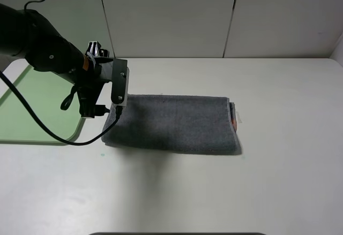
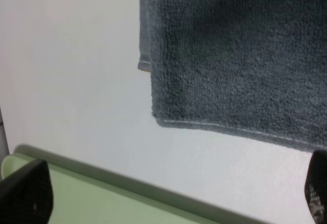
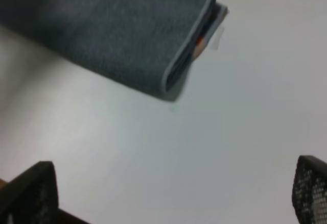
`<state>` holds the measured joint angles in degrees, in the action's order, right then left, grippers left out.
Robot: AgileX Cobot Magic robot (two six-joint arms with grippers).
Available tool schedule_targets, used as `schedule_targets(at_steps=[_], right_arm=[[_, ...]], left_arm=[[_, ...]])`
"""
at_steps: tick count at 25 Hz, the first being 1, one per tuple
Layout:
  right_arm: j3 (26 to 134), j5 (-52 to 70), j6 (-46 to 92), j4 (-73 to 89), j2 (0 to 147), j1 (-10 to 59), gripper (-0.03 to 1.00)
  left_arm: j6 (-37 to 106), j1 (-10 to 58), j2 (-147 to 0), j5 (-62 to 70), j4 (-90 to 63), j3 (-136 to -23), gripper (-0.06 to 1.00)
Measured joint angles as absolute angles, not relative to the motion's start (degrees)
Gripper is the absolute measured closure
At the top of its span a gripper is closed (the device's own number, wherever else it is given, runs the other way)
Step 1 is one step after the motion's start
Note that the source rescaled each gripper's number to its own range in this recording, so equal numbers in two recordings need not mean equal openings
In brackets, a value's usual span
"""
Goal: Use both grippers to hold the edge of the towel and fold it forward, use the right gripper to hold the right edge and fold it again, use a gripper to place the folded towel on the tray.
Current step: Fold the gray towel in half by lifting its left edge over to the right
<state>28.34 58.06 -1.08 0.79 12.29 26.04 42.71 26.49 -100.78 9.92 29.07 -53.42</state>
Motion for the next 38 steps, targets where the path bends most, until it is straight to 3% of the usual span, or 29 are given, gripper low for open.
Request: schedule_targets(at_steps=[11,17,26,38], right_arm=[[28.32,58.17,-1.08,1.1,9.27,24.18,-0.03],[28.32,58.27,-1.08,1.34,0.02,15.51,-0.03],[28.32,58.28,-1.12,1.91,-0.36,1.72,-0.03],[28.32,58.28,-1.12,2.07,-0.36,0.69,-0.03]], left_arm=[[42.71,26.49,-100.78,9.99,29.07,-53.42,-0.06],[42.71,26.49,-100.78,9.99,29.07,-53.42,-0.06],[42.71,26.49,-100.78,9.99,29.07,-53.42,-0.06],[42.64,26.49,-100.78,10.31,29.07,-53.42,-0.06]])
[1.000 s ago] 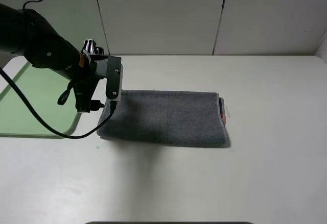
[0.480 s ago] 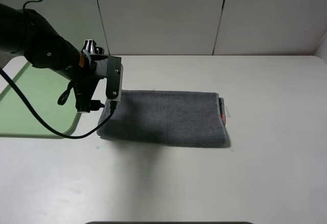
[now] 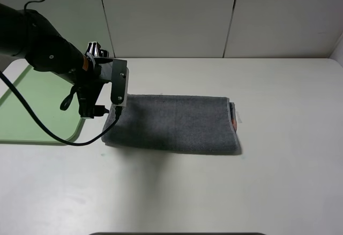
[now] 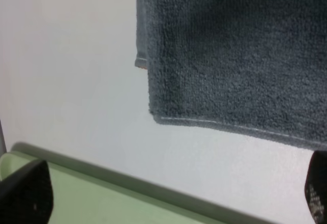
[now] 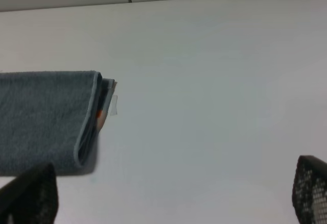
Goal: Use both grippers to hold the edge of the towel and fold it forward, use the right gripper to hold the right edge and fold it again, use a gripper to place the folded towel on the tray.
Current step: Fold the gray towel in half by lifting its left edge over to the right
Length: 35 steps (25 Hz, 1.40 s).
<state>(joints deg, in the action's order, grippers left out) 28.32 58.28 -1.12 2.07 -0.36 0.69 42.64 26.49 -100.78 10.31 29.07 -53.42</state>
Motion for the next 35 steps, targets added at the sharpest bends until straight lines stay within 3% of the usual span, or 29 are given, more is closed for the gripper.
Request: schedule_targets(at_steps=[19,35], right_arm=[[28.32,58.34,-1.12,2.07,-0.36,0.69,-0.03],[28.32,58.28,-1.12,2.08,-0.36,0.69,-0.03]], left_arm=[[13.6,26.49,-100.78,12.31,29.07,-53.42,-0.06],[-3.69,33.13,-100.59,33.23,18.52,-67.48,-0.06]])
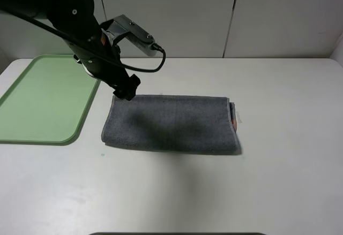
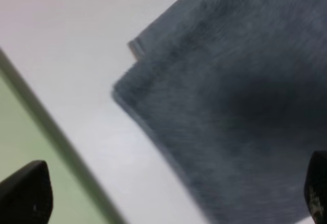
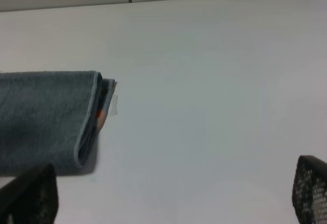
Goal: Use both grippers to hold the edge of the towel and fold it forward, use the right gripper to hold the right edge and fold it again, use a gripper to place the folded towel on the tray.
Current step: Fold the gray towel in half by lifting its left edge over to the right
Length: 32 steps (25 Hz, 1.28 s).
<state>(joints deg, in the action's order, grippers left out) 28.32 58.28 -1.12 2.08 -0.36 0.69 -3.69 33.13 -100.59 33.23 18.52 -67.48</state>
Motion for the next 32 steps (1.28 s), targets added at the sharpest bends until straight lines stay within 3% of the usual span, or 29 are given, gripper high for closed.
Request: schedule_targets(at_steps=[10,32], right_arm=[[28.32,58.28,-1.12,2.08,-0.36,0.69,-0.03],[28.32,58.35,-1.12,2.08,-0.36,0.69,-0.03]], left_arm=[[-22.09,33.13,-100.88,37.99,13.17,-67.88,-0.06],[-23.34,30.77,-115.09,38.03,12.81,-67.88,-0.06]])
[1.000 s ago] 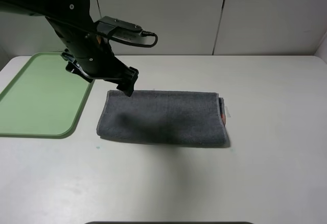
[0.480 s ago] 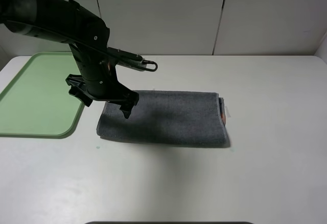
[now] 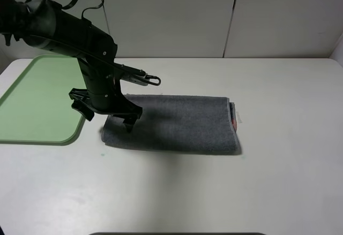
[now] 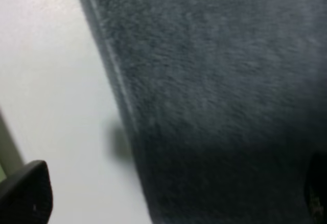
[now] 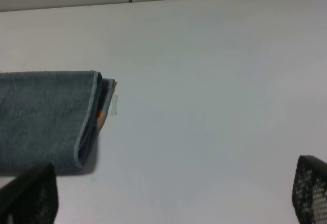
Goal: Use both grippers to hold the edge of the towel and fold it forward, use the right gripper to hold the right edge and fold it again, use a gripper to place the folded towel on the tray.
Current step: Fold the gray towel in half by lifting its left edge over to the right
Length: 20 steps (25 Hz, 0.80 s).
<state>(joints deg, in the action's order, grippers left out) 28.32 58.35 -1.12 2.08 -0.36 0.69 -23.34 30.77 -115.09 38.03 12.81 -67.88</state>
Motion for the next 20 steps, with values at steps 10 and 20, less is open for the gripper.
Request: schedule_targets(at_steps=[10,20], right_arm=[[28.32,58.35,-1.12,2.14,-0.36,0.69,-0.03],[28.32,58.35,-1.12,2.25,-0.36,0.69,-0.03]], left_arm=[[-23.06,29.16,-118.25,33.85,11.98,-66.94,-0.06],[-22.51,29.16,-119.27,32.47,9.79,-67.05,0.17]])
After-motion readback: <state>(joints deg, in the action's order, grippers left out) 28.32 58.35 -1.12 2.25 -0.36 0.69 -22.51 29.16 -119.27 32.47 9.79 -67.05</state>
